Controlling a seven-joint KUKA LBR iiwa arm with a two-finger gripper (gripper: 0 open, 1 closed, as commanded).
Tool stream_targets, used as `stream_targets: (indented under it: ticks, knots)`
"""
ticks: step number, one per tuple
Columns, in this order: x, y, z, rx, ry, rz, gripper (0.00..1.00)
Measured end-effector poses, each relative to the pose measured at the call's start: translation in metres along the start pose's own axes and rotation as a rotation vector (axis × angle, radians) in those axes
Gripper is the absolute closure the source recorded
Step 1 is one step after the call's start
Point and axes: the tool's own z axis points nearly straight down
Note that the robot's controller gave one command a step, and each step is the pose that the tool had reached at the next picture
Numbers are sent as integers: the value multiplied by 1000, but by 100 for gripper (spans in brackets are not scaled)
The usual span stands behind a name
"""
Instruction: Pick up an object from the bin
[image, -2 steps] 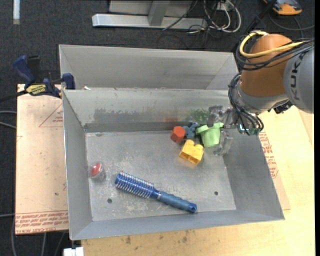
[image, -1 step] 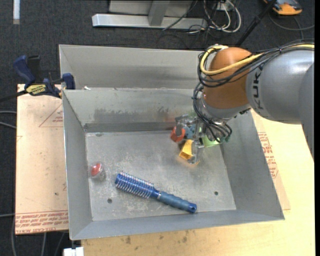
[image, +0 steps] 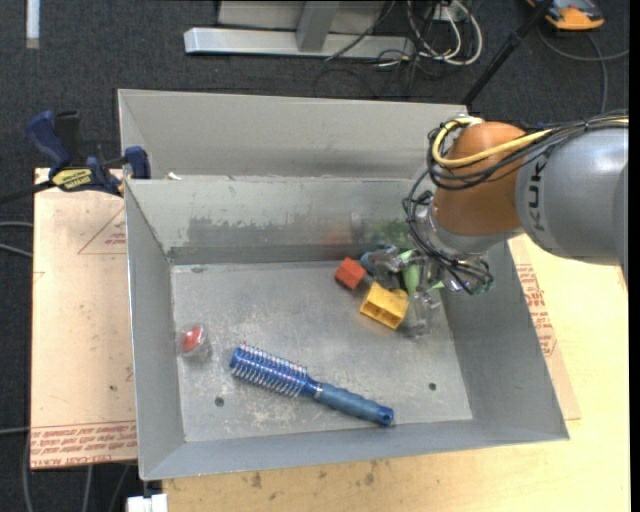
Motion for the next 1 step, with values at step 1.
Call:
stream_targets:
  ticks: [1]
  knots:
    - [-1,2,0,-2,0,-2,100]
